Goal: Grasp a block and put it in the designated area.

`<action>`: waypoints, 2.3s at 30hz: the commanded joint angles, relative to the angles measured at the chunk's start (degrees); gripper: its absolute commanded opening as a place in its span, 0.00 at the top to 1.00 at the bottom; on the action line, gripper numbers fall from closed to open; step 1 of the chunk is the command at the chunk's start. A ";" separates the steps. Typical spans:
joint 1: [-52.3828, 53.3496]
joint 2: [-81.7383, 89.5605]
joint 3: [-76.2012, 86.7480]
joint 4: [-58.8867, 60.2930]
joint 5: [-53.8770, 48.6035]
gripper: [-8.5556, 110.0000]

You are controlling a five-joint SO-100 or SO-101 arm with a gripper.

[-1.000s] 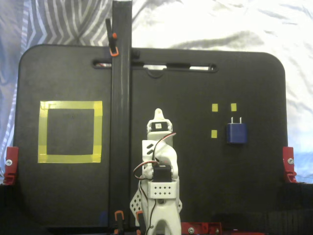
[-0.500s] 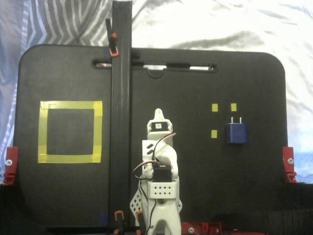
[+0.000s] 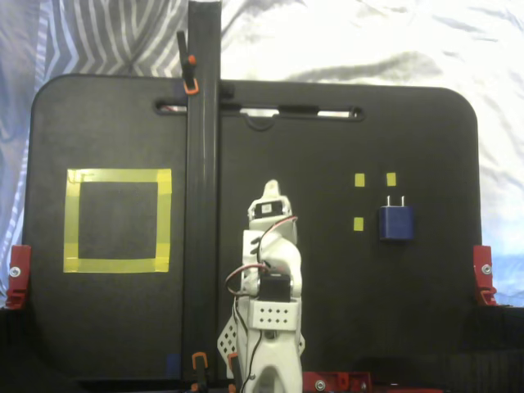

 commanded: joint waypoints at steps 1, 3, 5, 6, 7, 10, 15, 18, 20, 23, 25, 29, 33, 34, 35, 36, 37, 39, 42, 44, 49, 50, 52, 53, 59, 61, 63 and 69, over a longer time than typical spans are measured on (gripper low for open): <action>0.79 -5.98 -8.00 -0.62 -4.04 0.93; 1.23 -10.28 -12.57 -0.35 -6.94 0.93; 1.67 -14.50 -17.49 0.70 -10.81 0.92; 1.93 -16.61 -19.86 0.97 -12.13 0.92; 2.11 -18.72 -22.24 1.32 -13.89 0.92; 2.55 -24.17 -28.65 3.34 -20.57 0.92; 3.52 -31.46 -37.88 8.44 -32.08 0.92; 4.31 -35.77 -43.59 14.24 -38.67 0.92; 5.01 -38.50 -47.20 19.07 -43.68 0.92; 6.50 -42.80 -52.47 27.16 -52.29 0.92; 8.00 -45.79 -56.34 32.78 -58.10 0.92; 12.39 -51.77 -63.46 43.33 -70.75 0.92; 17.58 -57.48 -68.20 48.08 -80.77 0.92; 18.90 -58.97 -68.99 48.87 -83.50 0.92; 20.13 -60.38 -69.79 49.31 -85.52 0.92; 21.27 -61.87 -70.40 49.48 -87.36 0.92; 22.50 -63.28 -71.10 49.66 -89.56 0.92; 25.22 -65.74 -71.89 49.57 -93.43 0.92; 29.36 -69.17 -72.60 48.60 -98.88 0.92; 31.90 -71.19 -72.69 46.93 -101.87 0.92; 37.53 -76.03 -72.95 41.48 -107.49 0.92; 38.50 -77.26 -73.21 40.34 -108.37 0.92; 40.08 -79.63 -73.92 38.50 -109.78 0.92; 40.87 -80.77 -74.36 37.79 -110.39 0.92; 44.74 -87.28 -79.45 36.56 -113.73 0.92; 45.70 -89.30 -81.12 36.39 -114.35 0.92; 46.85 -90.79 -82.18 35.86 -115.40 0.92; 50.27 -93.60 -82.53 32.43 -118.65 0.92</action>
